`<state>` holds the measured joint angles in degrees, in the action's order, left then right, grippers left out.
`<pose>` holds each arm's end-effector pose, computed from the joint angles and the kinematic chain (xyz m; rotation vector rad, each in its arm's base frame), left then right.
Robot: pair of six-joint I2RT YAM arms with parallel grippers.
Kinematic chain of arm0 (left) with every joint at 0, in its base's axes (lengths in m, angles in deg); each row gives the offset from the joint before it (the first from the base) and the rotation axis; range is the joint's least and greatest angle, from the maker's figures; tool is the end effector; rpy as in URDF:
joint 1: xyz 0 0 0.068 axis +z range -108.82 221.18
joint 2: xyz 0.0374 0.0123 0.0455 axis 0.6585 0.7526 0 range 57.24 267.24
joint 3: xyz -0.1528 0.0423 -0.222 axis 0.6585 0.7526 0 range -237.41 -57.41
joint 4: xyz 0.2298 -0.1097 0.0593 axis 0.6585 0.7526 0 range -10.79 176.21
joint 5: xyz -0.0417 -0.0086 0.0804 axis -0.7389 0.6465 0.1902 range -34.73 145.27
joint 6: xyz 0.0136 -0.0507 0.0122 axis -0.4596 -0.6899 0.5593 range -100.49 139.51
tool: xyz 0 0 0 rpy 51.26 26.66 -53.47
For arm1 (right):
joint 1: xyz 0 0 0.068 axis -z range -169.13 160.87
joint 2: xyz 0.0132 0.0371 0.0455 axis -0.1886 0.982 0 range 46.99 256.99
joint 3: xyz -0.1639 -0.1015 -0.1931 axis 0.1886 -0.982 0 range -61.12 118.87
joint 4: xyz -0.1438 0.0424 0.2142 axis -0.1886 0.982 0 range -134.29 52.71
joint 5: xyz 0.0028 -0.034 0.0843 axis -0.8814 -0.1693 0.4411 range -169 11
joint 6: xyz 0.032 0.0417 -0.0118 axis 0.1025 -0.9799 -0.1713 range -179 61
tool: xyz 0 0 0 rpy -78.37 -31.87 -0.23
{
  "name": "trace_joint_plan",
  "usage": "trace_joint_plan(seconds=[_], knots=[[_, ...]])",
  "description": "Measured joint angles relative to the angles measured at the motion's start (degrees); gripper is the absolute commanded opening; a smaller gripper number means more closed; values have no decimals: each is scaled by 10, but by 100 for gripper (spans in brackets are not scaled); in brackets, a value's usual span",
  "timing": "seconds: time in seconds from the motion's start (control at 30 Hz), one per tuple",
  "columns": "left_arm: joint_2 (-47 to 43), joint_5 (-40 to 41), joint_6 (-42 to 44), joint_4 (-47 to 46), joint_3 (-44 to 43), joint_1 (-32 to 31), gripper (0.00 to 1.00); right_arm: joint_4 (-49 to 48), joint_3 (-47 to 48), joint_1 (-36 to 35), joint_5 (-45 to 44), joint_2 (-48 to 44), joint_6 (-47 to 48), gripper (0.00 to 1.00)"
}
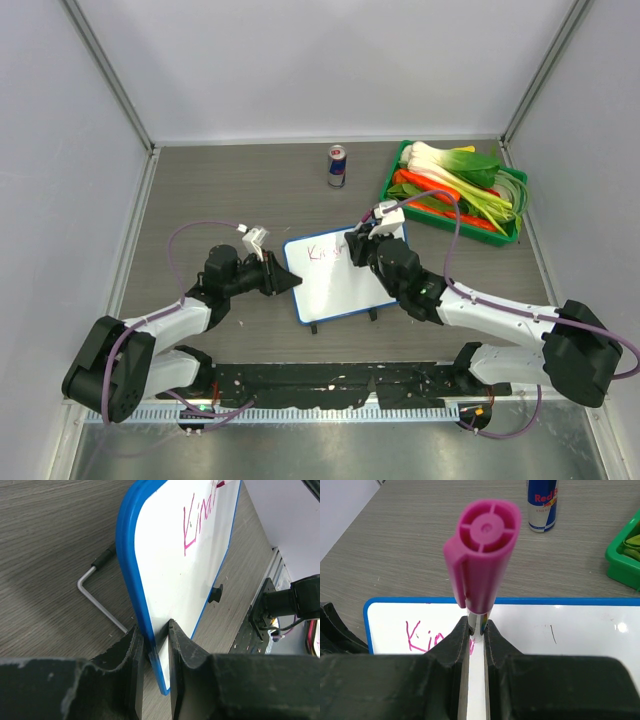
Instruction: Write a sentence on the whiteboard
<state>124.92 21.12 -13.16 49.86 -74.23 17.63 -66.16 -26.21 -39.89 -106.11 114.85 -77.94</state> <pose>0.1912 -0.1052 0.1677 0.2629 2.0644 -1.2052 0.1785 0.1930 0.2549 -0.1443 1.7603 0.4723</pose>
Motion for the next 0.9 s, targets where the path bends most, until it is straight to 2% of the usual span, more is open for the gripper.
trace_joint_plan(seconds=[0.9], knots=[[1, 0, 1, 0, 0, -1, 0, 12, -22, 0, 13, -44, -14, 1]])
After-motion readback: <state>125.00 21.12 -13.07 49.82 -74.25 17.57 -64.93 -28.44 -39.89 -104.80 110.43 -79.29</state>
